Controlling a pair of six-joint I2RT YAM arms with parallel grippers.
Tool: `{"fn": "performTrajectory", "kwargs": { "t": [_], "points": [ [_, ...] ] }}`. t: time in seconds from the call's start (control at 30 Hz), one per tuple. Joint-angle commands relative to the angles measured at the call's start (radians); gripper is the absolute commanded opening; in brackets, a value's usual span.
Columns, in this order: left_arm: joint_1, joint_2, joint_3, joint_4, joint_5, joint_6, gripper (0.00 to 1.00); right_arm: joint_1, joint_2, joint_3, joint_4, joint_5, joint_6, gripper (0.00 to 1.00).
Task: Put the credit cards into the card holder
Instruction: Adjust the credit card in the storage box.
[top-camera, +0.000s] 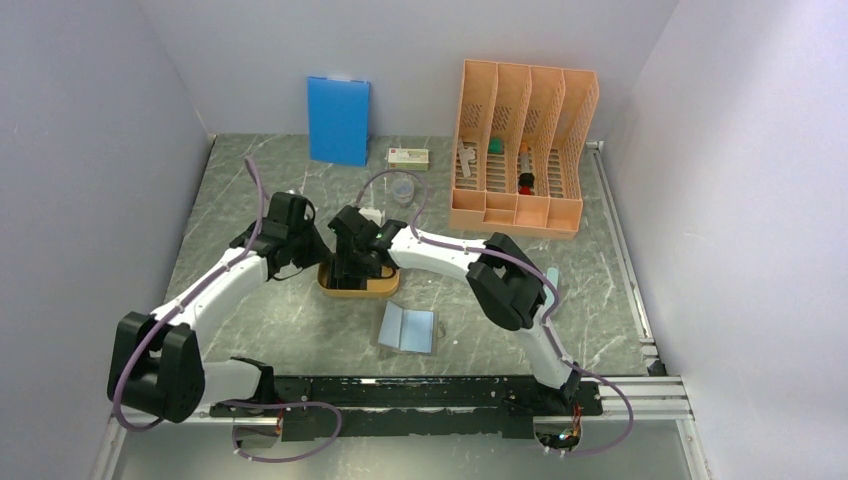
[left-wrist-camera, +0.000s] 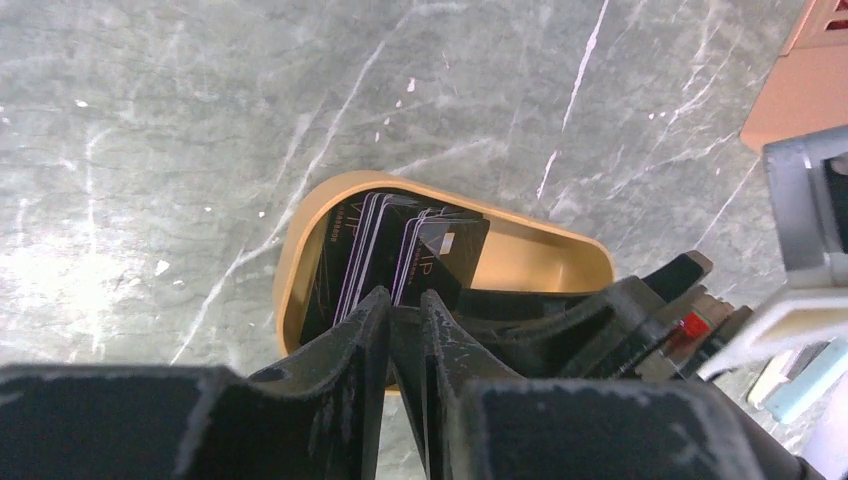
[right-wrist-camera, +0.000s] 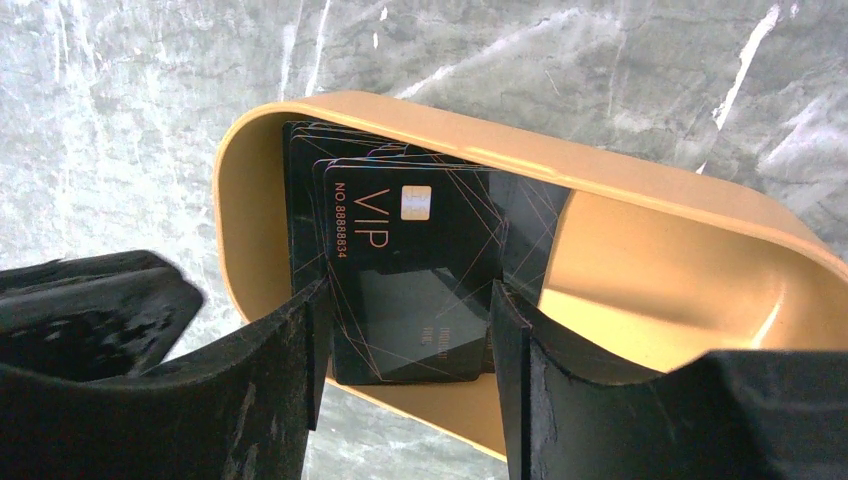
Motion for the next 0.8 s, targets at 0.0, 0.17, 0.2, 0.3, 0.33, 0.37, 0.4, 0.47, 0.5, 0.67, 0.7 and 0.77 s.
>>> {"fn": "performTrajectory", "kwargs": {
  "t": [0.0,0.17,0.2,0.3,0.33,0.37,0.4,0.47,0.5,0.67,0.7,0.77],
  "points": [
    [0.027,-0.053,-0.009,-0.053,-0.057,0.002,0.23,0.01,0.042,0.025,-0.032,0.012,-0.015,0.42],
    [0.082,-0.041,-0.055,-0.056,-0.105,-0.012,0.21,0.011,0.044,0.036,-0.047,0.026,-0.026,0.42],
    [0.095,-0.025,-0.063,-0.053,-0.111,-0.015,0.21,0.011,0.043,0.036,-0.048,0.03,-0.027,0.42],
    [0.126,0.049,-0.081,-0.028,-0.083,-0.014,0.17,0.012,0.045,0.037,-0.05,0.032,-0.03,0.42],
    [0.129,0.071,-0.085,-0.016,-0.068,-0.016,0.16,0.012,0.048,0.04,-0.051,0.032,-0.03,0.42],
    [0.131,0.092,-0.089,-0.003,-0.048,-0.019,0.15,0.014,0.051,0.044,-0.055,0.034,-0.031,0.42],
    [0.131,0.107,-0.092,0.011,-0.018,-0.022,0.14,0.018,0.055,0.054,-0.061,0.038,-0.032,0.41],
    [0.131,0.126,-0.102,0.042,0.009,-0.026,0.12,0.027,0.065,0.078,-0.076,0.047,-0.038,0.41],
    [0.131,0.131,-0.106,0.056,0.028,-0.026,0.11,0.032,0.071,0.093,-0.085,0.05,-0.041,0.41],
    [0.13,0.139,-0.134,0.109,0.088,-0.033,0.11,0.052,0.103,0.155,-0.114,0.057,-0.048,0.42],
    [0.13,0.139,-0.14,0.116,0.096,-0.036,0.11,0.055,0.112,0.164,-0.12,0.058,-0.048,0.41],
    [0.128,0.137,-0.15,0.126,0.105,-0.041,0.11,0.061,0.123,0.183,-0.13,0.06,-0.046,0.41]
  ]
}}
